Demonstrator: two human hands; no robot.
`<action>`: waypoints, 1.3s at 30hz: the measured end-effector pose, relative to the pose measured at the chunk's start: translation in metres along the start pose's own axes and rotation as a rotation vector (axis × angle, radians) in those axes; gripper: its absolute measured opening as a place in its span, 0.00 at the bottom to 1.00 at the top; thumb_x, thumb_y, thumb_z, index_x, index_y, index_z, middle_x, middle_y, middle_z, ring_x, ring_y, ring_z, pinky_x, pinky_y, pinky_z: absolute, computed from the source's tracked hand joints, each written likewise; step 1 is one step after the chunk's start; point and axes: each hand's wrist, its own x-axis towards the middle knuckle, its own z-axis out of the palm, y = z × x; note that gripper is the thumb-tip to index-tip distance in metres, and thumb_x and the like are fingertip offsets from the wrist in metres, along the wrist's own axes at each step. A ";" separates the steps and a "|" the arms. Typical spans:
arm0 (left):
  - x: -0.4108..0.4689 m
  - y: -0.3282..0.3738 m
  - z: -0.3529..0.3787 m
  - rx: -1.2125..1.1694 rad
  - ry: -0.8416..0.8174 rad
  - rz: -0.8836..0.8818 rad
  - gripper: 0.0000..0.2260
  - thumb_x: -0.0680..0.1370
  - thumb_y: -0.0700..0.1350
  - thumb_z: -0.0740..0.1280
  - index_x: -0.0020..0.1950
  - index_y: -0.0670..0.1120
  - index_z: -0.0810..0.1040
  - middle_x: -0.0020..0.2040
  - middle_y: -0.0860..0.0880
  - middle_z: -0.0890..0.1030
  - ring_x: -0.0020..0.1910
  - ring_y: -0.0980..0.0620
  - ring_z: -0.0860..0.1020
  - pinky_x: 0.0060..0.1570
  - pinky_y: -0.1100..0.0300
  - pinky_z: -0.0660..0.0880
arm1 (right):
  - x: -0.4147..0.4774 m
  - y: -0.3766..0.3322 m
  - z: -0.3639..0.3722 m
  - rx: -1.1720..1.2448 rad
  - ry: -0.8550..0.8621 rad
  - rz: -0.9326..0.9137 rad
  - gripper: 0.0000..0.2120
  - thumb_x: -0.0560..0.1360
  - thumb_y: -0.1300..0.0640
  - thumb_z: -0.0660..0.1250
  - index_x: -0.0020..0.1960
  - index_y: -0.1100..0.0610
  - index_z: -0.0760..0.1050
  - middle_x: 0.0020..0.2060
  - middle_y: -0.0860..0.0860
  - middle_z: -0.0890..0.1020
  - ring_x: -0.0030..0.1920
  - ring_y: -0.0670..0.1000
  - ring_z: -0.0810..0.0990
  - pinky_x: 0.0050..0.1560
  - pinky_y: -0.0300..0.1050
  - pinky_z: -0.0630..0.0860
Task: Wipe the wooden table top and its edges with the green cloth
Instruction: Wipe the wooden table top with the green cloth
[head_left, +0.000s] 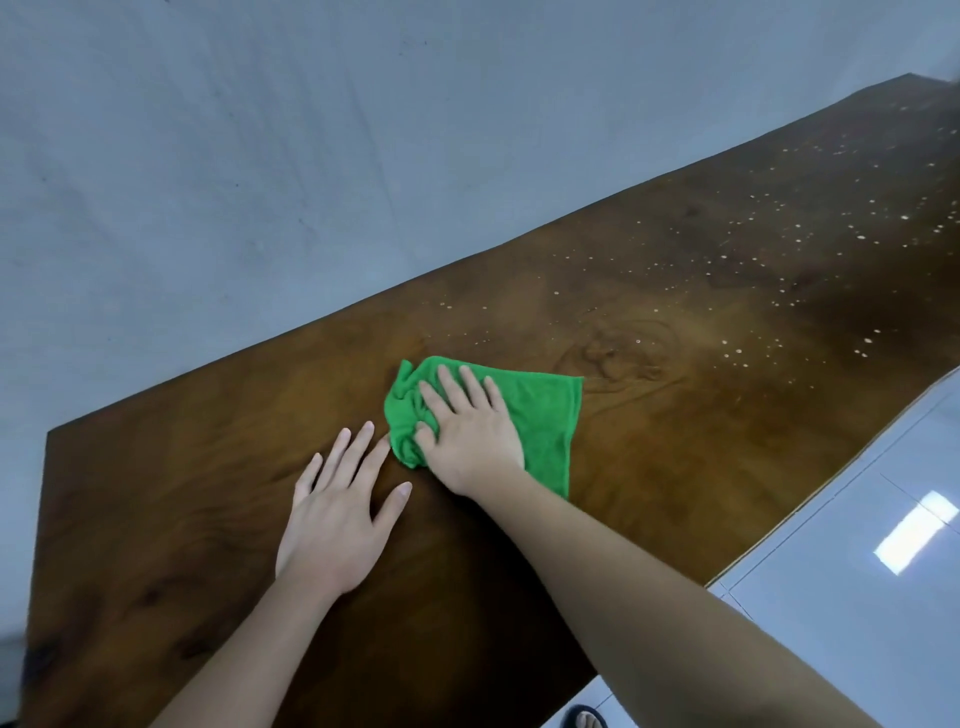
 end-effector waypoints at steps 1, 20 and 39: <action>0.001 0.000 0.000 0.000 -0.004 -0.009 0.41 0.83 0.76 0.33 0.91 0.60 0.53 0.92 0.58 0.47 0.90 0.56 0.42 0.89 0.43 0.48 | 0.002 0.000 0.002 -0.008 -0.008 -0.040 0.35 0.86 0.36 0.40 0.90 0.45 0.50 0.90 0.50 0.49 0.90 0.56 0.43 0.88 0.61 0.39; 0.059 0.005 0.004 -0.005 0.026 -0.096 0.39 0.83 0.75 0.33 0.91 0.62 0.48 0.92 0.58 0.44 0.90 0.55 0.40 0.89 0.45 0.46 | 0.042 0.249 -0.066 0.004 0.104 0.372 0.34 0.86 0.36 0.42 0.90 0.44 0.51 0.90 0.48 0.49 0.90 0.52 0.45 0.88 0.56 0.44; 0.062 0.005 0.002 -0.017 -0.009 -0.128 0.40 0.84 0.75 0.35 0.91 0.59 0.54 0.92 0.57 0.51 0.89 0.59 0.38 0.89 0.47 0.42 | 0.129 -0.016 -0.010 -0.032 -0.096 -0.267 0.32 0.88 0.39 0.42 0.90 0.45 0.50 0.90 0.48 0.48 0.90 0.54 0.43 0.88 0.59 0.40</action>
